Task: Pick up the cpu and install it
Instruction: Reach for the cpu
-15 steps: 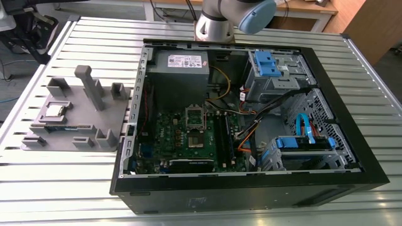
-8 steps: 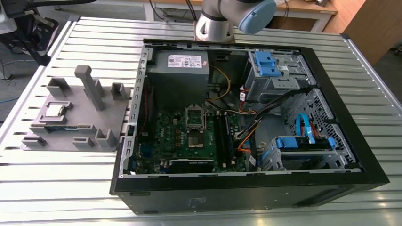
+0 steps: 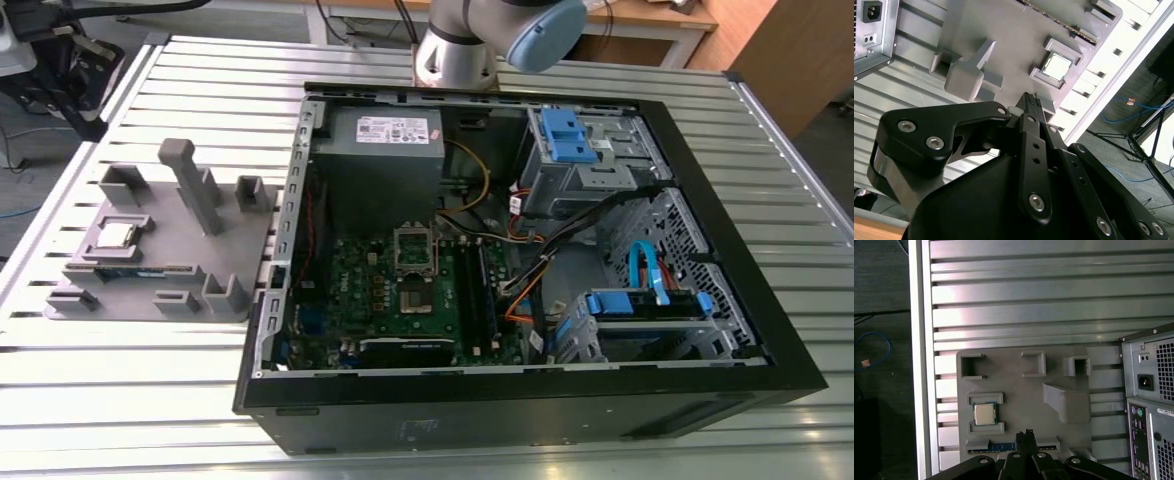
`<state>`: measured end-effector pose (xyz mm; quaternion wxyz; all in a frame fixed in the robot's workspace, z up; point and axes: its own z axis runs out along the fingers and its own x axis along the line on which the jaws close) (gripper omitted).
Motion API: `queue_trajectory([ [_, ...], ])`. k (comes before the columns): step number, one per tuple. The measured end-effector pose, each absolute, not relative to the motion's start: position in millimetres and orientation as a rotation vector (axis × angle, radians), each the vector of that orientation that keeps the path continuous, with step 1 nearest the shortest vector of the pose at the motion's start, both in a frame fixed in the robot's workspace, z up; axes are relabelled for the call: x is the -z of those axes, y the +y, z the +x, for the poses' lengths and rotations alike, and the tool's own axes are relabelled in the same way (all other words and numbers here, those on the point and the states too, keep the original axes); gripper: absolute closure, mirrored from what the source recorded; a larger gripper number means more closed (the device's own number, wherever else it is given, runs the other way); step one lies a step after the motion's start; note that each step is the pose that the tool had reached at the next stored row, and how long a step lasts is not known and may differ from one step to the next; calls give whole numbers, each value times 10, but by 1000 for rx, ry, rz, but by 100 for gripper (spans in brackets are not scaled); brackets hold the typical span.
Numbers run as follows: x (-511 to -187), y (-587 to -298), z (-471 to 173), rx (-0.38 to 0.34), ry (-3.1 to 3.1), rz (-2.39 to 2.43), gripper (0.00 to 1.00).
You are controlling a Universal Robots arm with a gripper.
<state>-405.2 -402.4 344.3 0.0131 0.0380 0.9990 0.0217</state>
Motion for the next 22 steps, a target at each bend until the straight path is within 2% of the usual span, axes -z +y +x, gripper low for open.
queue_trajectory([
  [22,-3275,-4048,-4130,-67,3112,118,89],
])
